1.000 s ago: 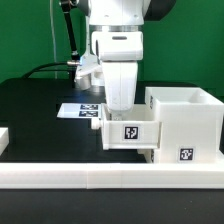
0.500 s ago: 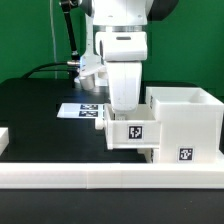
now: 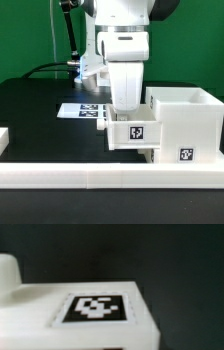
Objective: Assemble drawer
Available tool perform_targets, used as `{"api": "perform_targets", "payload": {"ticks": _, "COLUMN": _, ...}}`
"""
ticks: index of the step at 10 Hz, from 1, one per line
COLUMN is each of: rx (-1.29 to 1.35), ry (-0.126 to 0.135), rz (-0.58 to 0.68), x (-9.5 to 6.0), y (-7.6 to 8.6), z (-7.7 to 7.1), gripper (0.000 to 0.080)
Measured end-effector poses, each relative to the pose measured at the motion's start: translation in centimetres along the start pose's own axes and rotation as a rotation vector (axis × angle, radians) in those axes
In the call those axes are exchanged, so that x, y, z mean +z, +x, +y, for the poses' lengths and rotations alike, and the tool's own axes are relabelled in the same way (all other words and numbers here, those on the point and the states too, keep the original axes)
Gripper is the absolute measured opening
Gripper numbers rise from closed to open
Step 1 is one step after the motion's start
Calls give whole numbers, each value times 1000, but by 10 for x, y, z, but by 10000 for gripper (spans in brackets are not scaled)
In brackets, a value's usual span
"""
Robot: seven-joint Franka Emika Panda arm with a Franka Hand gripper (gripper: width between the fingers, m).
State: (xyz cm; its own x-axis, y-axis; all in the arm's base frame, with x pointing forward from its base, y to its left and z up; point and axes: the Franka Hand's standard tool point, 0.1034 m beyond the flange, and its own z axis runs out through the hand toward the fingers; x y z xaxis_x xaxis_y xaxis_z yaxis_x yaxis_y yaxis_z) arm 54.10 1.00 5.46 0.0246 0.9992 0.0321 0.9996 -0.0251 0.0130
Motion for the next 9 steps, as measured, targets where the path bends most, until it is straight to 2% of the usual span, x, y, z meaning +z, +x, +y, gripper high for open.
{"api": "perform_targets", "payload": {"ticks": 2, "rx": -11, "ry": -24, "rz": 6, "x": 0, "y": 3, "z": 2, "gripper": 41}}
{"api": "perform_targets", "payload": {"ticks": 6, "rx": -13, "ry": -20, "rz": 5, "x": 0, "y": 2, "z": 2, "gripper": 41}}
{"api": "perform_targets", "payload": {"ticks": 7, "rx": -13, "ry": -19, "rz": 5, "x": 0, "y": 2, "z": 2, "gripper": 202}}
{"api": "perform_targets", "payload": {"ticks": 8, "rx": -8, "ry": -20, "rz": 5, "x": 0, "y": 2, "z": 3, "gripper": 202}}
{"api": "perform_targets", "payload": {"ticks": 9, "rx": -4, "ry": -24, "rz": 5, "x": -2, "y": 1, "z": 4, "gripper": 388}}
